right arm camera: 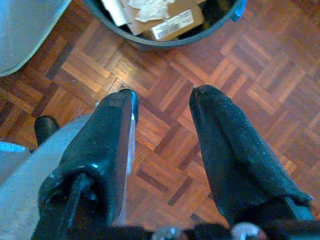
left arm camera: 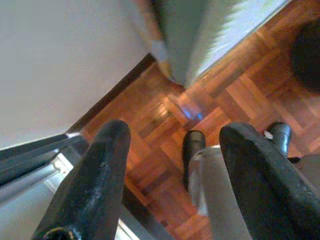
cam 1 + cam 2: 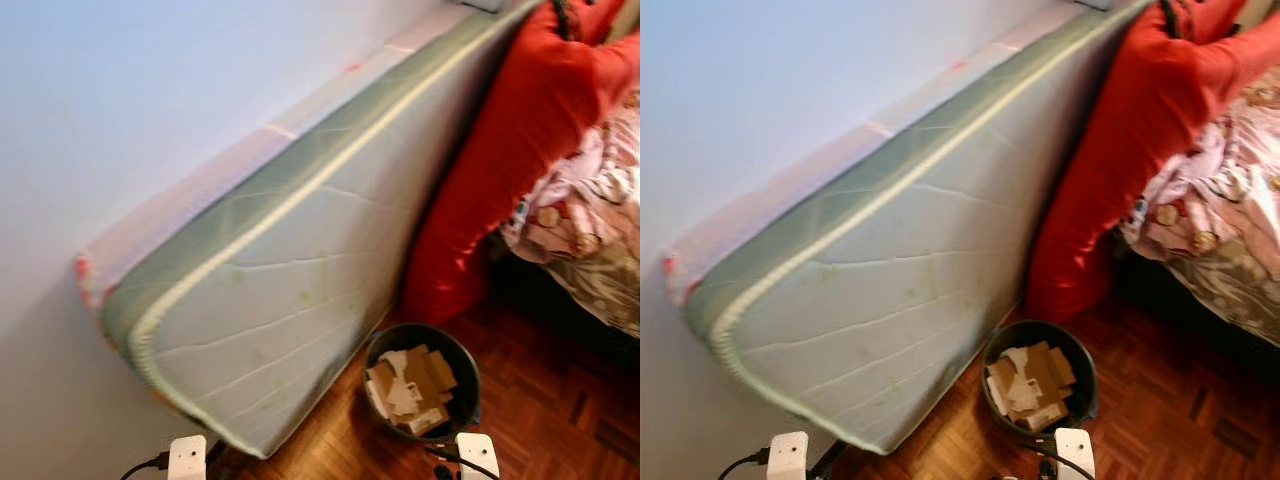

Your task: Clean up the room

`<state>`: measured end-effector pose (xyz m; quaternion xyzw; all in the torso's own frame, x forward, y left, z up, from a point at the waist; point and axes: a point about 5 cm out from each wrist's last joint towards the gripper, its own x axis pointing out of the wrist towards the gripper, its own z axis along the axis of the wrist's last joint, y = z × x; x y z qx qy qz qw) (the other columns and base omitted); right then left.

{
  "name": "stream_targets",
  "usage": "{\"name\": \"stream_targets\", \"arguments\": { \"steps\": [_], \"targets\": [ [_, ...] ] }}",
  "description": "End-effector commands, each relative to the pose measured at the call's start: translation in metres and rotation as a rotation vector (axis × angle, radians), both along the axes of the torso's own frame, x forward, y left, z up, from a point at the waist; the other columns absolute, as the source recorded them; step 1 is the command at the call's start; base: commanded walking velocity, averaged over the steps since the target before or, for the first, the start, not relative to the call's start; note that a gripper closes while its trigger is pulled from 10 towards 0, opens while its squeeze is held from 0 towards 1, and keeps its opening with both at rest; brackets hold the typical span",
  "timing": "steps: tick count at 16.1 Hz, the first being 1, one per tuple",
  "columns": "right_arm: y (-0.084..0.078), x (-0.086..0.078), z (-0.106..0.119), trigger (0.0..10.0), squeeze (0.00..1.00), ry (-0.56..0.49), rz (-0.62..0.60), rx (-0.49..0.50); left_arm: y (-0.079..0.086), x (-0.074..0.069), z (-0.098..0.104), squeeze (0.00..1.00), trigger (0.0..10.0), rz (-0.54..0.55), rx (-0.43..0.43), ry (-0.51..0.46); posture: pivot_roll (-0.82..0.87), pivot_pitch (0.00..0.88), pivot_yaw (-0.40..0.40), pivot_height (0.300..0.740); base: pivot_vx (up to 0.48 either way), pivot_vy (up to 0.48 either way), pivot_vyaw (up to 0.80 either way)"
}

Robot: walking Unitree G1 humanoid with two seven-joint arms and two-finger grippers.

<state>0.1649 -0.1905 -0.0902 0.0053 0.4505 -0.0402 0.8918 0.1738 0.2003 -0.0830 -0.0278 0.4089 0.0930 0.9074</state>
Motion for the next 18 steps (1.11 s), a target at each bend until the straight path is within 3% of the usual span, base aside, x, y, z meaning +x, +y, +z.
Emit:
{"name": "stream_targets", "arguments": {
  "steps": [1,18],
  "targets": [
    [-0.0107,0.0200,0.0104,10.0,0.00,-0.078,-0.195,0.152,-0.0062,0.0452,0.0188,0.00,10.0,-0.165,0.023,0.027,-0.20,0.000,0.052,0.740,0.000,-0.368,0.00],
    [-0.0110,0.0243,0.0125,10.0,0.00,-0.083,-0.179,0.155,-0.0063,0.0467,0.0196,0.00,10.0,-0.131,0.003,0.022,-0.19,0.000,0.032,0.740,0.000,-0.415,0.00]
  ]
}}
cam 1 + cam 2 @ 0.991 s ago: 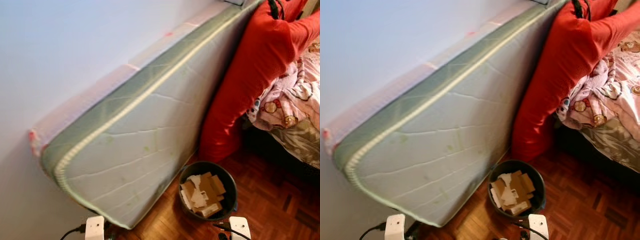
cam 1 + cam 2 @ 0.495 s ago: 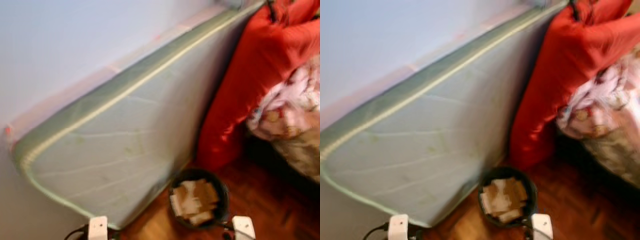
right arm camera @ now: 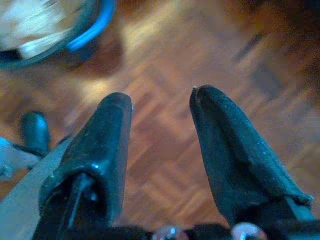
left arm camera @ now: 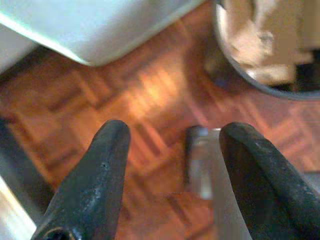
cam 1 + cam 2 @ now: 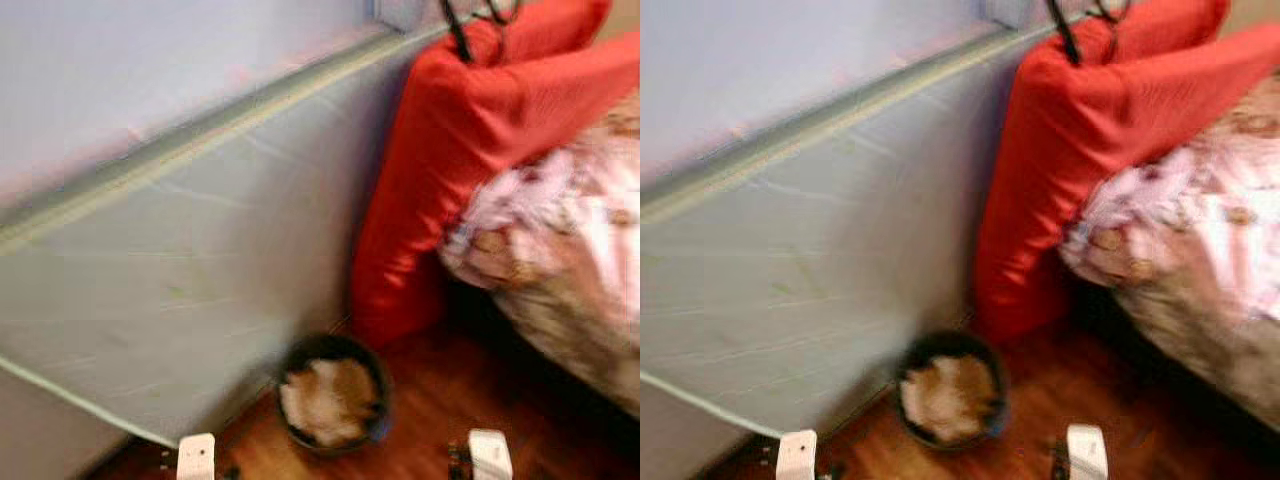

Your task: Clean up the room

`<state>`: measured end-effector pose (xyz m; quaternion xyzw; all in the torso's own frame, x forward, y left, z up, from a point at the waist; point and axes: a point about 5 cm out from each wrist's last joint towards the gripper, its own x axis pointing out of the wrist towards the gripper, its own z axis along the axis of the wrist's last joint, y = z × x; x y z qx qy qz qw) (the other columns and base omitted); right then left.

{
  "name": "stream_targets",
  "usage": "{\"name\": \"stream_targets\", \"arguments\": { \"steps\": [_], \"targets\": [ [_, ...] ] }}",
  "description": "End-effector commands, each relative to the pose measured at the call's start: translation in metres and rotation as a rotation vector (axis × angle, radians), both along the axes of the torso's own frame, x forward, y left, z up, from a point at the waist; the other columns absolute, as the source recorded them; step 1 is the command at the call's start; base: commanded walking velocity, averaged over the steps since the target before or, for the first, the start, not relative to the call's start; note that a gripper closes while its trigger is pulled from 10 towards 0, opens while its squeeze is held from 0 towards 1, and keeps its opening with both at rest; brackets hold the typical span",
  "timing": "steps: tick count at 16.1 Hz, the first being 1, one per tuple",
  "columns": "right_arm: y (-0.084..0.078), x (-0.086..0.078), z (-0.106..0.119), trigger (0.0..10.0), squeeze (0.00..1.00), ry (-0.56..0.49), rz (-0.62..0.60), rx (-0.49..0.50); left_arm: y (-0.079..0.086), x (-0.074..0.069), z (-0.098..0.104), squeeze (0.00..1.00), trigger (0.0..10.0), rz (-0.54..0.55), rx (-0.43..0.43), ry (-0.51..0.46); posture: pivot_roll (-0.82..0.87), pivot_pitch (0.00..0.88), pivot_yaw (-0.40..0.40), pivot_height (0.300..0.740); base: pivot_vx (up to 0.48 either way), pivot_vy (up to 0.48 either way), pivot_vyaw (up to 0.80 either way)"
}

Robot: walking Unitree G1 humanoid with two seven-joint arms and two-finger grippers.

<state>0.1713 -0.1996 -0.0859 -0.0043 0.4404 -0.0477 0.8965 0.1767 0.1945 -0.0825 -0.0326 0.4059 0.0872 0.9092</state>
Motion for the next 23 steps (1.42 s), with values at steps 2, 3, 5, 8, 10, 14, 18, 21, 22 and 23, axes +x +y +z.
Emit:
{"name": "stream_targets", "arguments": {
  "steps": [2,3,5,8,10,14,18,21,22,23],
  "targets": [
    [-0.0030,0.0181,0.0085,10.0,0.00,-0.062,-0.167,0.172,-0.0011,0.0440,0.0191,0.00,10.0,-0.121,0.013,0.028,-0.20,0.000,0.028,0.740,0.000,-0.416,0.00],
    [-0.0030,0.0183,0.0085,10.0,0.00,-0.061,-0.164,0.170,-0.0011,0.0441,0.0192,0.00,10.0,-0.120,0.012,0.028,-0.20,0.000,0.027,0.740,0.000,-0.420,0.00],
    [-0.0029,0.0185,0.0087,10.0,0.00,-0.061,-0.161,0.168,-0.0010,0.0442,0.0192,0.00,10.0,-0.119,0.011,0.028,-0.20,0.000,0.028,0.740,0.000,-0.414,0.00],
    [-0.0036,0.0184,0.0085,10.0,0.00,-0.053,-0.154,0.158,-0.0012,0.0442,0.0192,0.00,10.0,-0.119,0.010,0.028,-0.20,0.000,0.027,0.740,0.000,-0.420,0.00],
    [-0.0033,0.0185,0.0087,10.0,0.00,-0.061,-0.166,0.163,-0.0009,0.0442,0.0192,0.00,10.0,-0.118,0.010,0.028,-0.20,0.000,0.031,0.740,0.000,-0.418,0.00],
    [-0.0026,0.0189,0.0089,10.0,0.00,-0.067,-0.170,0.169,-0.0004,0.0443,0.0194,0.00,10.0,-0.120,0.012,0.028,-0.20,0.000,0.032,0.740,0.000,-0.418,0.00],
    [-0.0029,0.0192,0.0090,10.0,0.00,-0.068,-0.178,0.183,0.0003,0.0447,0.0193,0.00,10.0,-0.115,0.018,0.045,-0.19,0.000,0.030,0.740,0.000,-0.184,0.00],
    [-0.0031,0.0192,0.0091,10.0,0.00,-0.070,-0.180,0.184,0.0001,0.0444,0.0190,0.00,10.0,-0.117,0.014,0.051,-0.20,0.000,0.030,0.740,0.000,0.000,0.00],
    [-0.0031,0.0193,0.0092,10.0,0.00,-0.071,-0.178,0.184,0.0000,0.0443,0.0190,0.00,10.0,-0.117,0.014,0.052,-0.20,0.000,0.030,0.740,0.000,0.000,0.00],
    [-0.0031,0.0194,0.0092,10.0,0.00,-0.071,-0.176,0.184,0.0001,0.0443,0.0189,0.00,10.0,-0.115,0.013,0.052,-0.20,0.000,0.030,0.740,0.000,0.000,0.00]
  ]
}}
